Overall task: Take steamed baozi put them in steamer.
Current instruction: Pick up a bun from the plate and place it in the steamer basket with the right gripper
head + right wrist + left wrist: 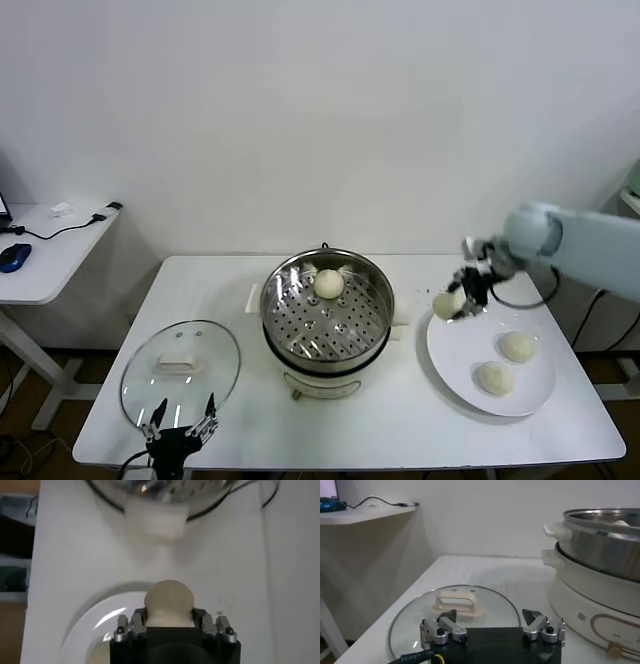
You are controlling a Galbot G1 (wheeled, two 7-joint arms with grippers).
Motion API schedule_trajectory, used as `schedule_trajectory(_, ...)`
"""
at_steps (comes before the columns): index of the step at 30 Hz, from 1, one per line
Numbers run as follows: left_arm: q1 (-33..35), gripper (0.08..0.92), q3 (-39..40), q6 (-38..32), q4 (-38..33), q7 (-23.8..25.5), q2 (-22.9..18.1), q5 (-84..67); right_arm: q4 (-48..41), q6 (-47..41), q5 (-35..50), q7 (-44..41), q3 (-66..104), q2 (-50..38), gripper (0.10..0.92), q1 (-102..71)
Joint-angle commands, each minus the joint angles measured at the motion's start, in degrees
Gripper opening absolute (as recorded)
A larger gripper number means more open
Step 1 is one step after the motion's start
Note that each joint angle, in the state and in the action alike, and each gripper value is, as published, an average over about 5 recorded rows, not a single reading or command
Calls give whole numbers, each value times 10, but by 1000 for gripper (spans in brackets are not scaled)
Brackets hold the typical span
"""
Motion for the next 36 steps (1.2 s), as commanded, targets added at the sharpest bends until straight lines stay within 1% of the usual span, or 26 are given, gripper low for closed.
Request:
schedule_trajectory(1, -1, 823, 5, -1, -3, 2, 2, 7, 103, -65, 195, 44, -1, 116, 610, 162)
schedule_trajectory(6, -5, 823, 8, 0, -4, 3, 1, 9, 129, -116, 228, 112, 32, 200, 605, 102)
schedule_trajectory(9, -8, 823, 8, -1, -2, 3, 0, 10, 121, -139, 238, 155, 29, 249, 606, 60)
schedule_trajectory(13, -9, 823, 7, -1, -1, 3, -1, 11, 88, -157, 241, 191, 32, 303, 608, 5)
schedule_trajectory(18, -7, 823, 6, -1, -1, 3, -2, 13, 12, -167, 216, 219, 40, 350, 610, -50)
schedule_trajectory(25, 0, 823, 3, -1, -6, 2, -1, 12, -60, -175, 182, 234, 47, 380, 606, -108)
schedule_trajectory(36, 3, 823, 1, -2, -6, 2, 2, 9, -87, -183, 160, 246, 50, 389, 609, -156)
